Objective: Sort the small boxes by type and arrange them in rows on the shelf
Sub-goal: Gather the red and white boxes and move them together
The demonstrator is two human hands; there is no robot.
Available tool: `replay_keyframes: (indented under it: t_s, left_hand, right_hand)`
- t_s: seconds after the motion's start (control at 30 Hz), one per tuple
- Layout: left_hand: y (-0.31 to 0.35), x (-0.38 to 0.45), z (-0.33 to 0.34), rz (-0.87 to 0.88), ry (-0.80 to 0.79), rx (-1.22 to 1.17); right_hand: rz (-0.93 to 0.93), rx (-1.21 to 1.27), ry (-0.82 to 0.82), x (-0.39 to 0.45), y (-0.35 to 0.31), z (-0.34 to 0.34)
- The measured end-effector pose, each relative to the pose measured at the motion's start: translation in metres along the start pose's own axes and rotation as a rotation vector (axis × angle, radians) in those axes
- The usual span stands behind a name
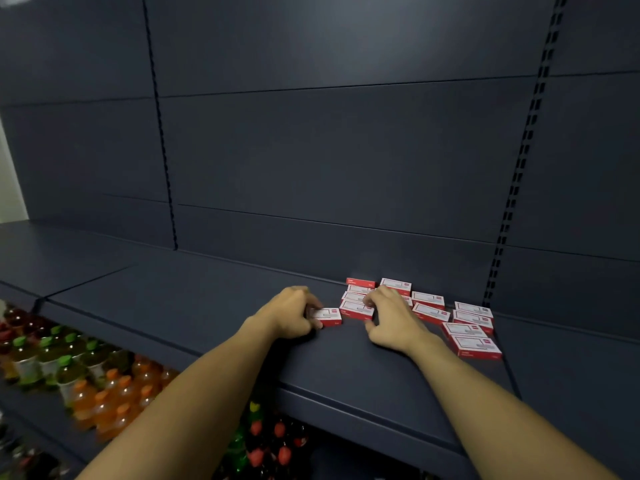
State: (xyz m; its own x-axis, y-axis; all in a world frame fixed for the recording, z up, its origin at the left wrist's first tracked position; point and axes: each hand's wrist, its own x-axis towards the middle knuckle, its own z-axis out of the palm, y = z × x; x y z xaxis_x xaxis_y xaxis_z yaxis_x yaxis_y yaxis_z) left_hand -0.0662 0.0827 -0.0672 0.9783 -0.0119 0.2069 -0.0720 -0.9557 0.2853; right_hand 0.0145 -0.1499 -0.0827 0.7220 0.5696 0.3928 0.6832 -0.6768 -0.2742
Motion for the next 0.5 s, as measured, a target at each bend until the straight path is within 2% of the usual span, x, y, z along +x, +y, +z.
replay_keyframes:
  t_s: [0.27,0.5]
  left_hand:
    - [-0.032,-0.006,-0.034,0.008,-0.041,0.173]
    - [-0.046,-0.014,-0.057,0.072,0.038,0.248]
  right_hand:
    - [0.107,-0.012,-0.097,0.007,-0.012,-0.002]
    - [0.065,-0.138,-0.129,0.012,-0.018,-0.010]
